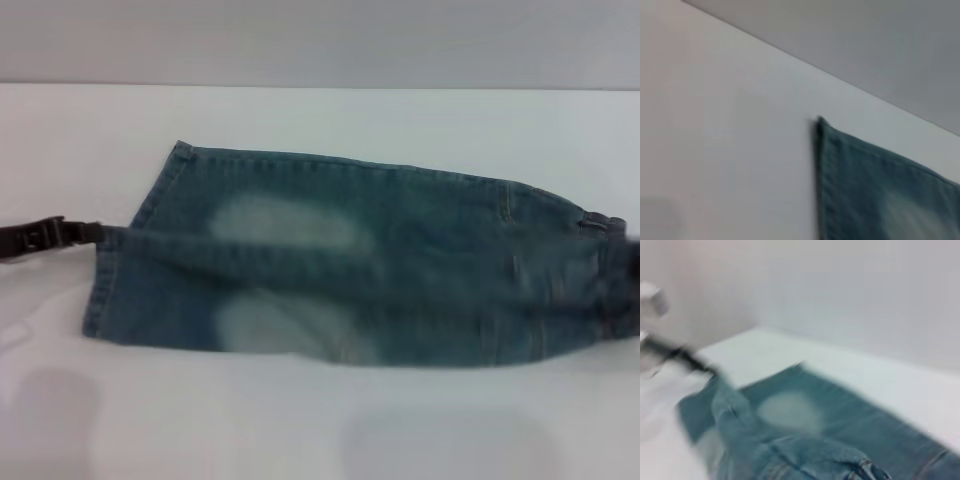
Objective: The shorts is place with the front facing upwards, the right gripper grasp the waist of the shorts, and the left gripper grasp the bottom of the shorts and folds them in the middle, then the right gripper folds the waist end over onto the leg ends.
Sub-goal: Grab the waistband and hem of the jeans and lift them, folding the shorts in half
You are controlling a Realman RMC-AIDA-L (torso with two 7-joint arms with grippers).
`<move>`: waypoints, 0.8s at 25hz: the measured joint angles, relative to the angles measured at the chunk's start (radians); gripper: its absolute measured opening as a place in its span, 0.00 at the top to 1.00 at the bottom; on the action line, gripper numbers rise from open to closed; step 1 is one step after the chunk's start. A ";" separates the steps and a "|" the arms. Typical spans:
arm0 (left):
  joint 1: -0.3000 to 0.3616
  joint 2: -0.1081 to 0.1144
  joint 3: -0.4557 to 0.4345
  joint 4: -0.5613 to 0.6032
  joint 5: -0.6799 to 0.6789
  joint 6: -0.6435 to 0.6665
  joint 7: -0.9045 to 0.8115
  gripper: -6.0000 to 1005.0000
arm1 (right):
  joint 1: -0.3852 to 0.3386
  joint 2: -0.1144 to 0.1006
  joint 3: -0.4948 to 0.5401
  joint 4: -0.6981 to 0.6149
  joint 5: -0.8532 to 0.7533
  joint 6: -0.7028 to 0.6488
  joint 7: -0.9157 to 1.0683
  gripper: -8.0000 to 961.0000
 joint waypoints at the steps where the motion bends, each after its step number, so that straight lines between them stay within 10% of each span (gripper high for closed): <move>1: -0.001 0.000 0.000 -0.004 -0.007 -0.024 -0.005 0.97 | -0.008 0.014 0.039 -0.001 0.000 0.015 0.000 0.99; 10: -0.008 -0.002 0.000 -0.005 -0.058 -0.103 0.002 0.97 | -0.026 0.121 0.141 -0.017 0.001 0.175 -0.035 0.99; 20: -0.022 -0.019 0.001 -0.002 -0.161 -0.048 0.033 0.98 | -0.013 0.182 0.182 -0.020 0.010 0.241 -0.105 0.99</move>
